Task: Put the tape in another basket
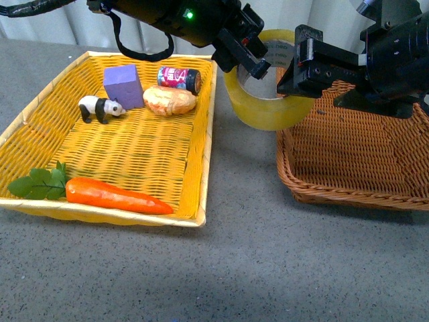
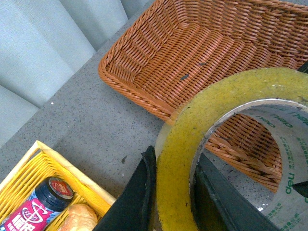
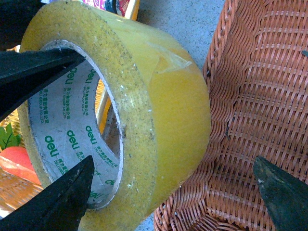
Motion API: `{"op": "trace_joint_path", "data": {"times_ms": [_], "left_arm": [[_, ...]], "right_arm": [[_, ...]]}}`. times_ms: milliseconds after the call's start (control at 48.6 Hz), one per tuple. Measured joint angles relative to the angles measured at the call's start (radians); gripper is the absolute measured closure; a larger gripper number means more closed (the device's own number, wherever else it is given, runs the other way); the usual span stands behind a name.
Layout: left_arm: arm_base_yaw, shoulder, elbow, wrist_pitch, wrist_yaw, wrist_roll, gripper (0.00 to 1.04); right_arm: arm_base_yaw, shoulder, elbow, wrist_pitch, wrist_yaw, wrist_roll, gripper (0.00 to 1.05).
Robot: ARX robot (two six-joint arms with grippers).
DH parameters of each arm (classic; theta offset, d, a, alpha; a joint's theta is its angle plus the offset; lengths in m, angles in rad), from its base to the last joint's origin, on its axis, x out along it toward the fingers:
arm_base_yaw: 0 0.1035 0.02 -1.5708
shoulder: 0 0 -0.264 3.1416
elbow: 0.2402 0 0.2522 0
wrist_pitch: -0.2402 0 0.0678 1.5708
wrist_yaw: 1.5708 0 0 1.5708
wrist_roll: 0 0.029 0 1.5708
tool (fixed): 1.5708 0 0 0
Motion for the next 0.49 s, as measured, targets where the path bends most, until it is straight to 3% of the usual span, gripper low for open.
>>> {"op": "trace_joint_path", "data": {"times_ms": [123,370,453,494], "left_arm": [[-0.001,0.0,0.0,0.0,-0.001,0.0,0.88],[-0.004,0.0,0.0,0.002,-0.024,0.004,0.88],[-0.032,0.0,-0.062,0.171,-0.211,-0.145,0.88],[-0.043,0.0,-0.076,0.209,-0.247,-0.21,0.88]], "right_arm": [[-0.002,0.006,0.002,0.004,-0.01,0.012,0.23],[-0.002,0.009,0.022,0.003,0.003,0.074,0.68],[-0.007,0.011,0.04,0.006,0.04,0.08,0.79],[-0.011,0.011,0.047,0.007,0.054,0.079,0.82]]}}
